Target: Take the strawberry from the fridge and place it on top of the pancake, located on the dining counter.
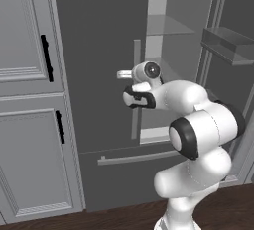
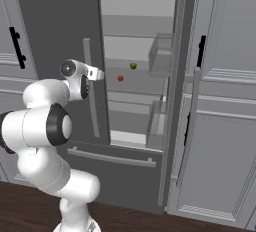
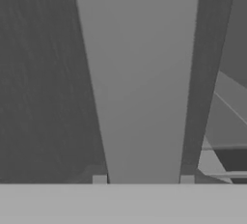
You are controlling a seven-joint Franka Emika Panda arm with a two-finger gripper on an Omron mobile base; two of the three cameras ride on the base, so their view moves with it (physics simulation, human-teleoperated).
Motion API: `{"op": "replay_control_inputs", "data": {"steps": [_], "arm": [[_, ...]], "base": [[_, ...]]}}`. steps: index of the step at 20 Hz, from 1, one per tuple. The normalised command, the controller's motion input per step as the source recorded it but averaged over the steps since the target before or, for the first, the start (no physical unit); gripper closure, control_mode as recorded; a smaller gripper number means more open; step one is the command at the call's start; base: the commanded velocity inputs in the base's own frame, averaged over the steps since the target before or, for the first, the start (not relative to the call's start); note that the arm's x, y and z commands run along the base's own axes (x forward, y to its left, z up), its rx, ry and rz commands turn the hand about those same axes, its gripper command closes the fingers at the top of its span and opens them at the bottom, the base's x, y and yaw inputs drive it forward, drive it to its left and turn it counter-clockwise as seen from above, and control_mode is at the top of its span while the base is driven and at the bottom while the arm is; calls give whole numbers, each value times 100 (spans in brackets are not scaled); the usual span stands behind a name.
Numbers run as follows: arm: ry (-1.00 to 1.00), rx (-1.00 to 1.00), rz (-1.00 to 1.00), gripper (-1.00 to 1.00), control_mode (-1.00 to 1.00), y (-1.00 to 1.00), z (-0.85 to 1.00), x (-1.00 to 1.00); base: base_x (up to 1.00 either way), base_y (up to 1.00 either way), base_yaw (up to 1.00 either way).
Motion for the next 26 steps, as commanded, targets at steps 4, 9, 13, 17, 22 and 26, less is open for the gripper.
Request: {"op": "replay_control_inputs", "data": {"steps": [4,9,13,17,22,26], "arm": [[-2,0,4,100,-100,46,0,-19],[0,0,8,100,-100,48,0,-60],[0,0,9,100,-100,45,0,-90],[0,0,8,100,-100,51,0,-94],[0,0,5,100,-100,57,8,-91],[3,0,0,100,-100,56,30,-75]], "base": [[0,0,0],[0,0,0],[0,0,0],[0,0,0],[0,0,0],[0,0,0]]}}
